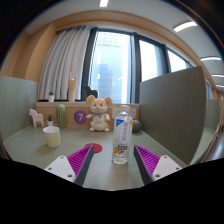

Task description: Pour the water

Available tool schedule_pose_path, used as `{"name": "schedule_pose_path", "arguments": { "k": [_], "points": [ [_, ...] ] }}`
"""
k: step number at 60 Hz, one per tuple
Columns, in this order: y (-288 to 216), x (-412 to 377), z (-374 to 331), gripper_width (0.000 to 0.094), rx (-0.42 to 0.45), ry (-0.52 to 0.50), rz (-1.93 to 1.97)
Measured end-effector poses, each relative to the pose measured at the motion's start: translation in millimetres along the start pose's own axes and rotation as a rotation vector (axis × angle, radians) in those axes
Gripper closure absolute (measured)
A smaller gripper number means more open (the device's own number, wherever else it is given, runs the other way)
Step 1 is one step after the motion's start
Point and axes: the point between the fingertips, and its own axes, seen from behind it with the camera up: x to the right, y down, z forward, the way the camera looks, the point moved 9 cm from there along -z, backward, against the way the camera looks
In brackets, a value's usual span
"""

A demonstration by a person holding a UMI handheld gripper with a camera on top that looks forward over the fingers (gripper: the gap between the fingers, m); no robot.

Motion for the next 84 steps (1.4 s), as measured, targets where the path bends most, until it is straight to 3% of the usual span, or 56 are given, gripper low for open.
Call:
{"name": "schedule_pose_path", "arguments": {
  "k": [17,29,34,38,52,65,73,84],
  "points": [
    [-19,43,80,0.0121,0.012,0.014,0.006],
    [-22,40,124,0.0139,0.009,-0.036,0.024],
    [-24,38,135,0.0236,0.030,-0.067,0.032],
    [-26,37,138,0.0402,0.041,-0.058,0.031],
    [-27,31,139,0.0622,0.063,-0.025,0.003],
    [-26,20,145,0.0623,0.045,-0.024,-0.072],
    [-35,-10,162,0.0623,0.029,-0.039,-0.347],
    [-57,-77,179,0.0625,0.115,-0.039,-0.837]
  ]
}}
